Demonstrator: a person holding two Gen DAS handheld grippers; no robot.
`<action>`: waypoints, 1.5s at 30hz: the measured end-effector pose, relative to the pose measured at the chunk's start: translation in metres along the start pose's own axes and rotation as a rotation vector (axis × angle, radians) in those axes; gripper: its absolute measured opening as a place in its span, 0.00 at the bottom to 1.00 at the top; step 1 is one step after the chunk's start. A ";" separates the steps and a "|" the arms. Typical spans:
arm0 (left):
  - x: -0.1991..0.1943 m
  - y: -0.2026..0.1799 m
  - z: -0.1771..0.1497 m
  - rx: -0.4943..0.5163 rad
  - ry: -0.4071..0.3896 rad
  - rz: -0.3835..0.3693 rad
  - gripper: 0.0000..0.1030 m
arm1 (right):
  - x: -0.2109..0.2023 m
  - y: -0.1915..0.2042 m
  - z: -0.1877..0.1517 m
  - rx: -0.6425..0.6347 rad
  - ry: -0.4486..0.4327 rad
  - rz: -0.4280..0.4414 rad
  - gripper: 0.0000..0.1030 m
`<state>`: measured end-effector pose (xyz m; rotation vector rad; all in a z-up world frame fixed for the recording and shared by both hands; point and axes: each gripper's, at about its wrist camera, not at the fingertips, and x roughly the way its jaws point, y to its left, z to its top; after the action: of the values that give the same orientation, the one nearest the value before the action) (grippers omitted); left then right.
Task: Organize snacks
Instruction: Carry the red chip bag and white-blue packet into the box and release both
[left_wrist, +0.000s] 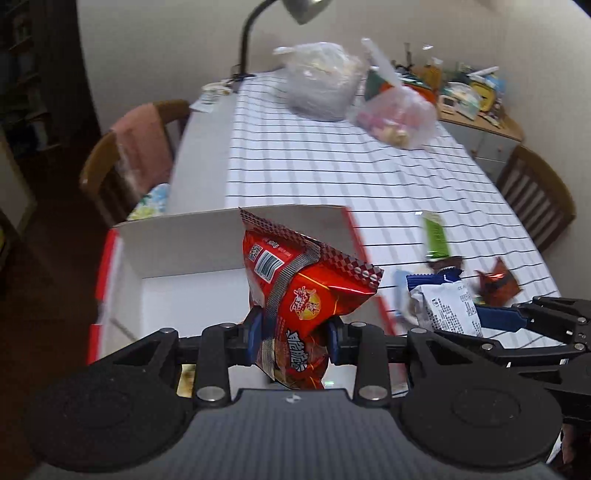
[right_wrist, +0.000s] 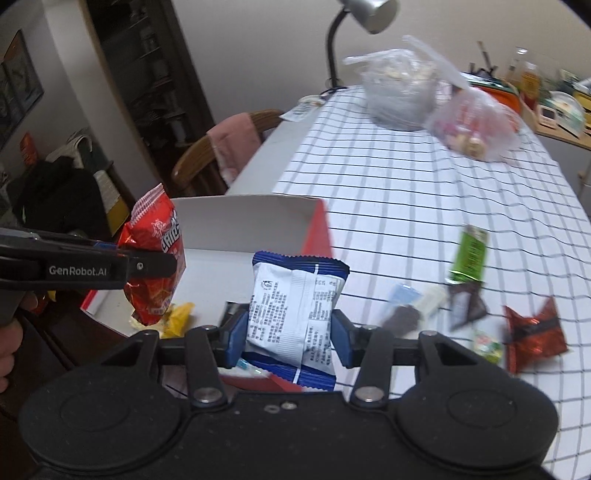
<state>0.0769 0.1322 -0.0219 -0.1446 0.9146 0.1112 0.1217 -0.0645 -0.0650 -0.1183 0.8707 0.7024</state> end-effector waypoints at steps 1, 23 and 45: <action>0.000 0.007 0.000 -0.002 0.001 0.012 0.32 | 0.006 0.005 0.002 -0.006 0.006 0.001 0.45; 0.090 0.062 -0.003 0.111 0.213 0.161 0.32 | 0.090 0.048 -0.003 -0.061 0.164 0.011 0.34; 0.059 0.045 -0.006 0.097 0.133 0.112 0.51 | 0.045 0.041 -0.003 -0.029 0.076 0.044 0.53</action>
<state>0.1013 0.1773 -0.0757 -0.0105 1.0595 0.1624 0.1151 -0.0108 -0.0929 -0.1526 0.9384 0.7560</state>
